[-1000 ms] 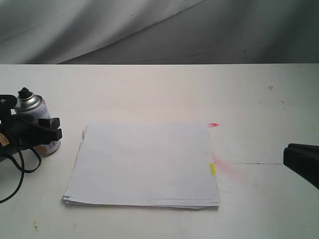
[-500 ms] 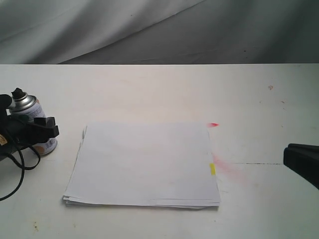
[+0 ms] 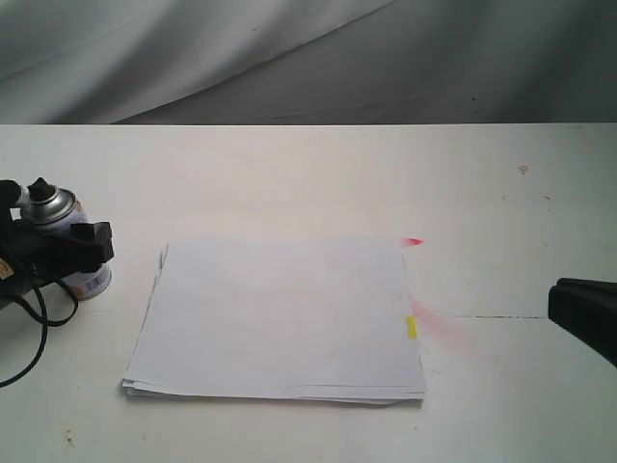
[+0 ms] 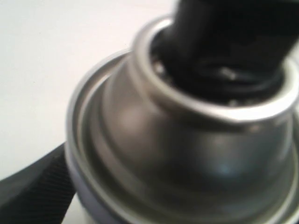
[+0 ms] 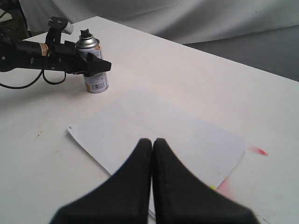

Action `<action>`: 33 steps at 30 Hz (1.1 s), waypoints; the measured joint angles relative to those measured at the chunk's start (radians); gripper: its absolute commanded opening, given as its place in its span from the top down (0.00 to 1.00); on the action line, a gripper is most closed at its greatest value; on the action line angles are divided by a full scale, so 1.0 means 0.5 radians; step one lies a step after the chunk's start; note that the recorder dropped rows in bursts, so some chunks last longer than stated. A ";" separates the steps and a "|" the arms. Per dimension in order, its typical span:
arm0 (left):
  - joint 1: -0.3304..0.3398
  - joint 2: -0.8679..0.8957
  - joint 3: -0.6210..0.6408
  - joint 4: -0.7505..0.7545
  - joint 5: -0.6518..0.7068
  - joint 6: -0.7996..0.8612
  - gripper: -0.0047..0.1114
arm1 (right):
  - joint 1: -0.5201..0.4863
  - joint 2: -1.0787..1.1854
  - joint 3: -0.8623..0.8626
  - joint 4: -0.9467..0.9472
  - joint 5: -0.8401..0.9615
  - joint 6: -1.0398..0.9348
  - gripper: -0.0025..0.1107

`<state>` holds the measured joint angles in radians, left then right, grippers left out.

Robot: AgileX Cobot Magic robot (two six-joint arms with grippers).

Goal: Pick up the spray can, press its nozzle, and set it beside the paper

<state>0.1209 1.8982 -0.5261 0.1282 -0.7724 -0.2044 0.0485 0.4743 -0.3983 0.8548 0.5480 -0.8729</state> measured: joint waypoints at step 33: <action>0.201 -2.187 0.000 0.092 1.148 0.045 0.93 | 0.000 0.000 0.000 0.000 0.000 0.000 0.98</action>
<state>0.2212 0.8049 -0.5261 0.1740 -0.1986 -0.1818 0.0485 0.4743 -0.3983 0.8548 0.5480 -0.8729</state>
